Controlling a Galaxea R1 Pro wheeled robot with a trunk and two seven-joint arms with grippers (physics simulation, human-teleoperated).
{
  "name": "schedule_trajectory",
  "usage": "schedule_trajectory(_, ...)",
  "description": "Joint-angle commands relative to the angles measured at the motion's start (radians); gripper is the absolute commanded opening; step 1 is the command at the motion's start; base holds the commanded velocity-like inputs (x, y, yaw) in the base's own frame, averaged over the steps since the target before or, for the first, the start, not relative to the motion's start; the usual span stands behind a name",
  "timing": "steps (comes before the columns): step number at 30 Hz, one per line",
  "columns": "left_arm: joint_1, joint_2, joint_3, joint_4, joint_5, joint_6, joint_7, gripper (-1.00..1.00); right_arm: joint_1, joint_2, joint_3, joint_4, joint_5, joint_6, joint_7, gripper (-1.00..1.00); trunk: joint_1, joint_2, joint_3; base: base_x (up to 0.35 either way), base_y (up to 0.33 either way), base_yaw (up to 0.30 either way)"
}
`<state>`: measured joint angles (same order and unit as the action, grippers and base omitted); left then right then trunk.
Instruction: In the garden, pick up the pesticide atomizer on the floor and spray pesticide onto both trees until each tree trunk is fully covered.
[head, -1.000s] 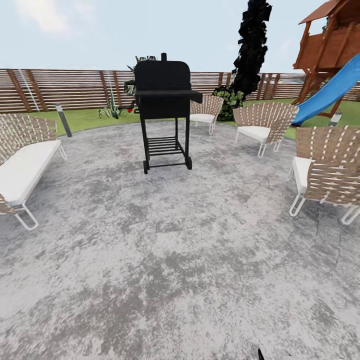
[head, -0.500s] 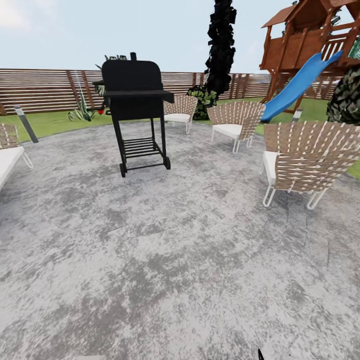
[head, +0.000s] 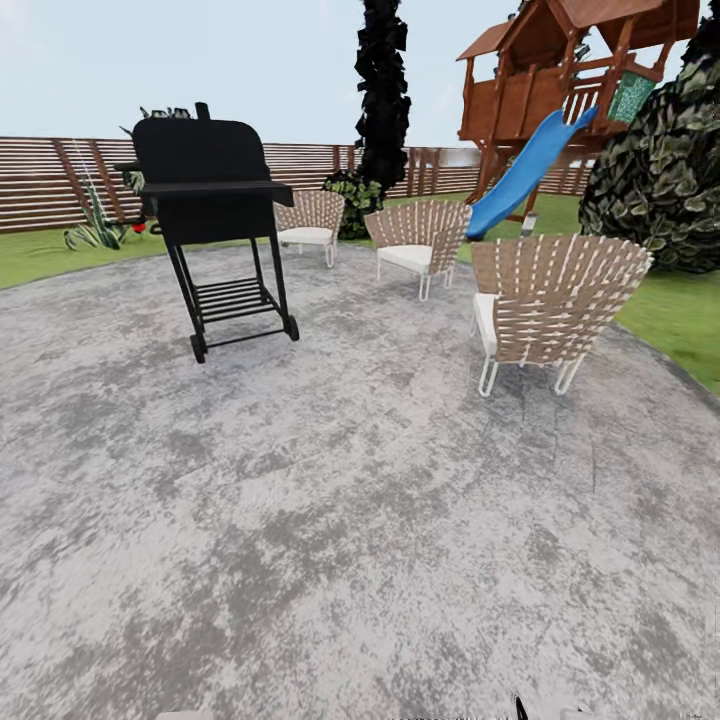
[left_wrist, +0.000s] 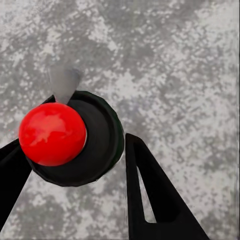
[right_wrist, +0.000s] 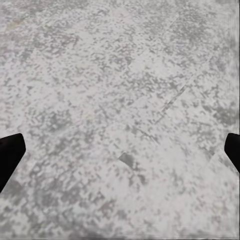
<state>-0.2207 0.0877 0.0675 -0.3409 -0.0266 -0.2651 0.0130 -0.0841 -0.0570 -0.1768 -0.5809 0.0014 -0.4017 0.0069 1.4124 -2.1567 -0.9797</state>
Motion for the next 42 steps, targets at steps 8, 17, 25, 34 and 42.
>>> schedule_trajectory(8, 0.0, 0.0, 0.003, 0.0, -0.003, -0.003, 0.001, -1.0, -0.001, 0.0, -0.001, 0.001, 0.0, -0.003, 0.001, 1.0, 0.007, -0.014, -0.007, -0.001, 0.001, -0.3)
schedule_trajectory(17, 0.0, 0.0, 0.003, 0.0, -0.003, -0.003, 0.001, -1.0, 0.0, 0.0, -0.001, 0.001, 0.0, -0.003, 0.001, 1.0, 0.042, -0.077, -0.035, 0.0, 0.0, -0.3)
schedule_trajectory(25, 0.0, 0.0, 0.003, 0.0, -0.003, -0.003, 0.001, -1.0, -0.001, 0.0, -0.001, 0.001, 0.0, -0.003, 0.001, 1.0, 0.046, -0.084, -0.038, 0.0, 0.0, -0.3)
schedule_trajectory(34, 0.0, 0.001, 0.003, 0.001, -0.003, -0.003, 0.001, -1.0, -0.001, 0.0, -0.001, 0.001, 0.0, -0.003, 0.001, 1.0, 0.046, -0.084, -0.038, 0.0, 0.0, -0.3)
schedule_trajectory(42, 0.0, 0.004, 0.004, 0.001, -0.004, -0.003, 0.002, -1.0, -0.001, 0.0, -0.001, 0.001, 0.0, -0.003, 0.001, 1.0, 0.046, -0.084, -0.038, 0.0, 0.0, -0.3)
